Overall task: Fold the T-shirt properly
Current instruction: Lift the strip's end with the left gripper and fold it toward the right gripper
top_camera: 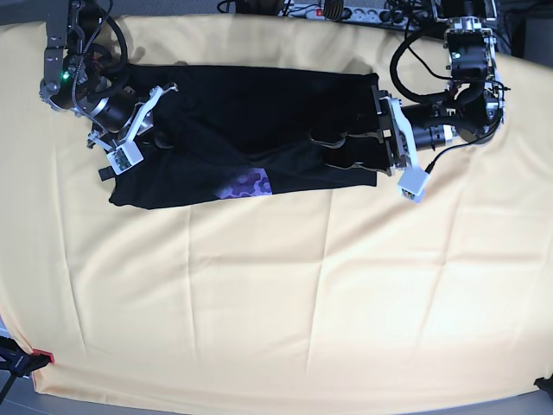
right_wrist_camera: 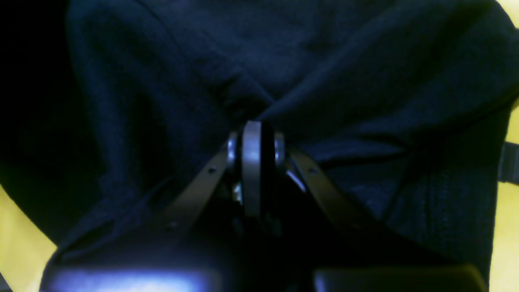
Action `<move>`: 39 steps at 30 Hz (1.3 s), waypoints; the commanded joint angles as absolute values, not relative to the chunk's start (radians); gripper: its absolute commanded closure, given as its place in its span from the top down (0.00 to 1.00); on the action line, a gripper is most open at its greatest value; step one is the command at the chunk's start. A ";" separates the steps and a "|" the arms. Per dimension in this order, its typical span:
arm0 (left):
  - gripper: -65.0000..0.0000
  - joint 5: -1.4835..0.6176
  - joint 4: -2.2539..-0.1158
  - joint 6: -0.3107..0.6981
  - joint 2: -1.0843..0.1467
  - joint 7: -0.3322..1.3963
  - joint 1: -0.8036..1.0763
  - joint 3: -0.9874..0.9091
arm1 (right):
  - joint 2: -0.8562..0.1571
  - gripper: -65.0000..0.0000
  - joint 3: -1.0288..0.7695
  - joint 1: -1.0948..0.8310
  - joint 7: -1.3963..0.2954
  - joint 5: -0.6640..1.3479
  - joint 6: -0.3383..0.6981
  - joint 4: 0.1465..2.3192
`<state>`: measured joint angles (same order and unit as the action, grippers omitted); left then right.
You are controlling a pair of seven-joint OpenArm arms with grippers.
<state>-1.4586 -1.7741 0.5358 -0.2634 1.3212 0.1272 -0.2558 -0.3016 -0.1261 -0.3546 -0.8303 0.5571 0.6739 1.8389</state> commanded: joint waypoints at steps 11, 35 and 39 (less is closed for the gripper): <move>0.00 -1.392 -1.793 0.686 -0.269 1.282 0.133 -0.391 | -0.310 0.11 -0.125 -0.323 -0.853 0.646 0.673 1.850; 0.00 -0.848 -1.790 0.545 -0.272 1.042 0.174 -0.214 | -0.310 0.68 -0.545 -0.431 -0.965 0.899 0.531 1.974; 0.00 -0.850 -1.790 0.545 -0.272 1.043 0.174 -0.214 | -0.310 0.68 -0.557 -0.421 -0.962 0.942 0.559 1.837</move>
<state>-0.8299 -1.7744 0.5419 -0.2661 1.0615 0.1852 -0.2096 -0.2958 -0.5484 -0.4229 -0.9783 0.9234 0.5560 1.8202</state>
